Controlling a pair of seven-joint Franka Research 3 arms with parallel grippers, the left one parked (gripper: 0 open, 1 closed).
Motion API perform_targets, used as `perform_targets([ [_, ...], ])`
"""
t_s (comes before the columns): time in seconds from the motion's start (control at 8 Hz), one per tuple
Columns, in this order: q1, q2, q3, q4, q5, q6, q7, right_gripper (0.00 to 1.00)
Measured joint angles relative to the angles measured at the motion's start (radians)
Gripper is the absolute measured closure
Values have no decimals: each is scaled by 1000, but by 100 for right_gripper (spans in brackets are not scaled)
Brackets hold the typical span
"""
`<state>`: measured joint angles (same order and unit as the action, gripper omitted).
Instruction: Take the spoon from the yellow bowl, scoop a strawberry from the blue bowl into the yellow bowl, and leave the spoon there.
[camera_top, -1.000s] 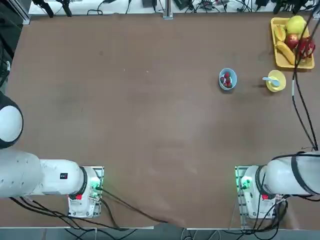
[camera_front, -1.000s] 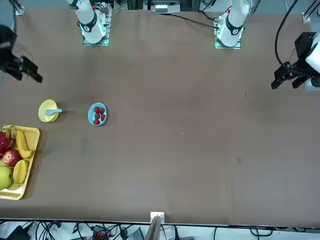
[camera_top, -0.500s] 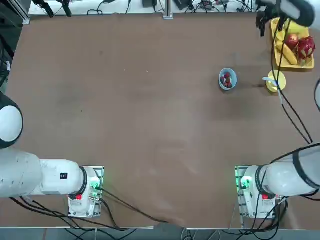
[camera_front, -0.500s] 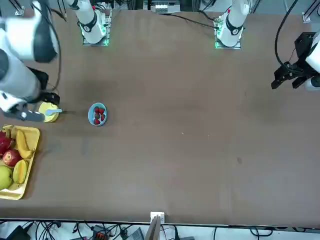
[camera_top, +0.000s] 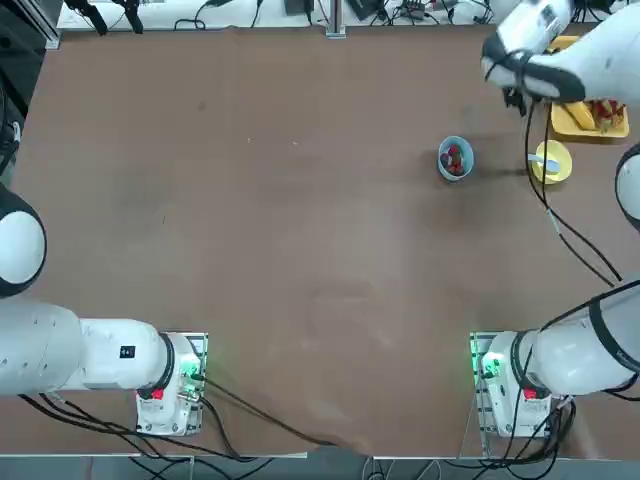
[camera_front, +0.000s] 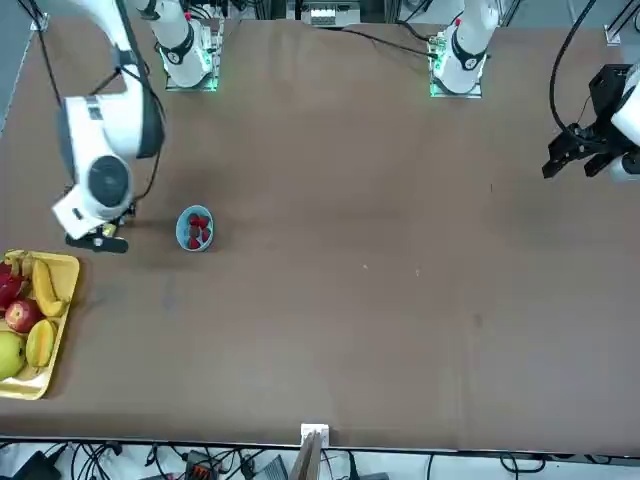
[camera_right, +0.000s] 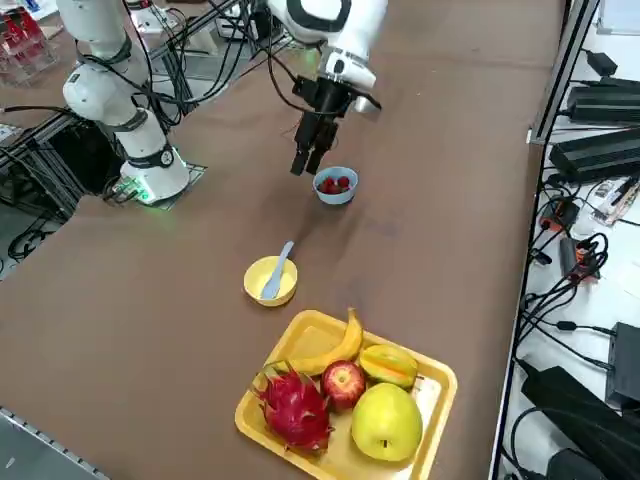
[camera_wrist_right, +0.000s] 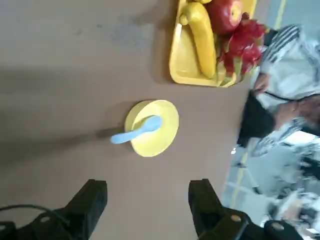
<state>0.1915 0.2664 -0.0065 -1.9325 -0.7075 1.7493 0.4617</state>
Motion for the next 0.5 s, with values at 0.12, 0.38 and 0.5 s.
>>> perform_targets([
  [0.12,11,12,0,-52,-67,27,33,1],
  [0.38,14,22,0,-144,-169,96,124,1],
  [0.5,19,36,0,-183,-237,112,200,1],
])
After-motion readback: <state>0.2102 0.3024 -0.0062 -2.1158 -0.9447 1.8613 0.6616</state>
